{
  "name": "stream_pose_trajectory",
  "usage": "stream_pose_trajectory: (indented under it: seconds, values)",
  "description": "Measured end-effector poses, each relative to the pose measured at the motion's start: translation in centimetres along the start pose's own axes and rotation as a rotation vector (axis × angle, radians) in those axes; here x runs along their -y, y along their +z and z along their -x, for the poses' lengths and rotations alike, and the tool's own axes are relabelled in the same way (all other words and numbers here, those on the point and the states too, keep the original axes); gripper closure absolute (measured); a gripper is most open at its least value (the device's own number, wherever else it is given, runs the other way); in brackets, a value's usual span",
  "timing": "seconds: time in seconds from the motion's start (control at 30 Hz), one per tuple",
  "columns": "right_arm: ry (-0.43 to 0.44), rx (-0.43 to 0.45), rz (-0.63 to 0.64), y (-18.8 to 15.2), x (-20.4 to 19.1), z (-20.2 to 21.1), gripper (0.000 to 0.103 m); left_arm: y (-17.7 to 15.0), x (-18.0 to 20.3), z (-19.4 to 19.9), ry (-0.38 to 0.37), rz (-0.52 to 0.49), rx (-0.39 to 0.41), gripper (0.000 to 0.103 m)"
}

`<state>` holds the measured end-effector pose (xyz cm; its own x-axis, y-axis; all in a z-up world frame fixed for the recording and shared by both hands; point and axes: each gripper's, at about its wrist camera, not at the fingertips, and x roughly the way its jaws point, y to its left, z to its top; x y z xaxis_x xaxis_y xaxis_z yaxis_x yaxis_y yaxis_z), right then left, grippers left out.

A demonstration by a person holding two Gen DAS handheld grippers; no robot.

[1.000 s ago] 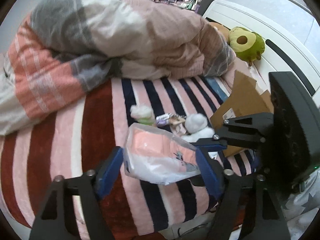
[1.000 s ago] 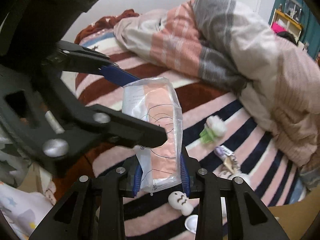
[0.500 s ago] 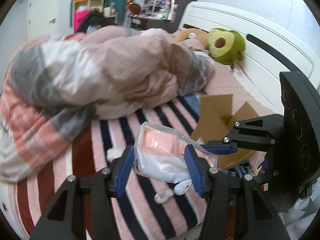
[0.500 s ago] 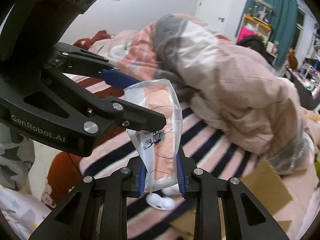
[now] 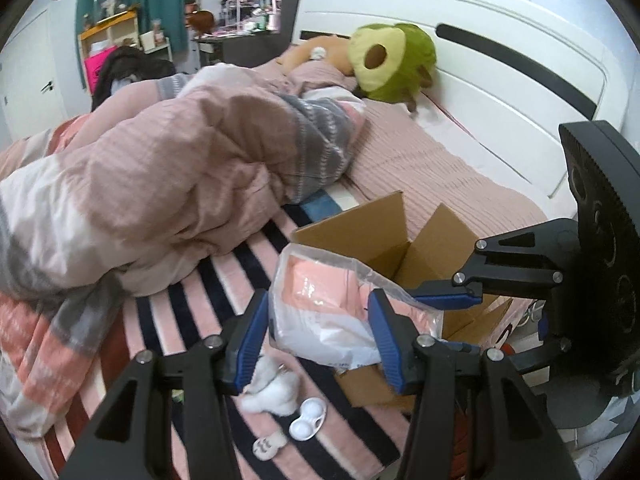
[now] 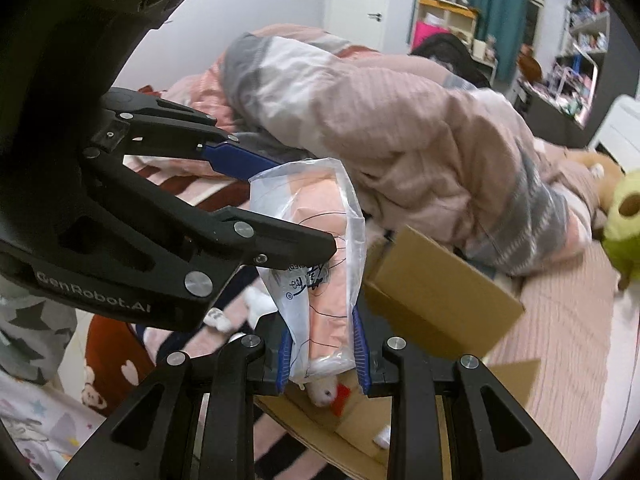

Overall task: Organize objects
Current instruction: 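Carry the wrapped package into the cardboard box and release it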

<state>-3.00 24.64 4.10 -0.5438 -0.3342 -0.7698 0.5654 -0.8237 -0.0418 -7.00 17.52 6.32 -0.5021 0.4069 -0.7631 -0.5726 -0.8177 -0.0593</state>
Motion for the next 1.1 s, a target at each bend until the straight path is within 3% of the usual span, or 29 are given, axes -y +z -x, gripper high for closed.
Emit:
stream_pose_trajectory:
  seconds: [0.5,0.6,0.67,0.87,1.1]
  values:
    - [0.029,-0.101,-0.084,-4.6,5.3,-1.5,0.08,1.3,5.5,-6.8,0.005,-0.085,-0.133,0.055]
    - [0.01,-0.1,-0.072,-5.0,5.5,-1.6,0.065,1.3,5.9,-7.1,0.023,-0.099,-0.142,0.041]
    - [-0.006,-0.098,-0.067,-5.2,5.6,-1.5,0.053,1.3,6.1,-6.8,0.05,-0.111,-0.13,0.024]
    - [-0.038,-0.081,-0.062,-5.4,5.6,-0.9,0.05,1.2,5.7,-4.9,0.074,-0.123,-0.099,0.018]
    - [-0.042,-0.044,-0.068,-5.1,4.4,0.2,0.05,0.0,3.5,-1.8,0.093,-0.094,-0.041,0.018]
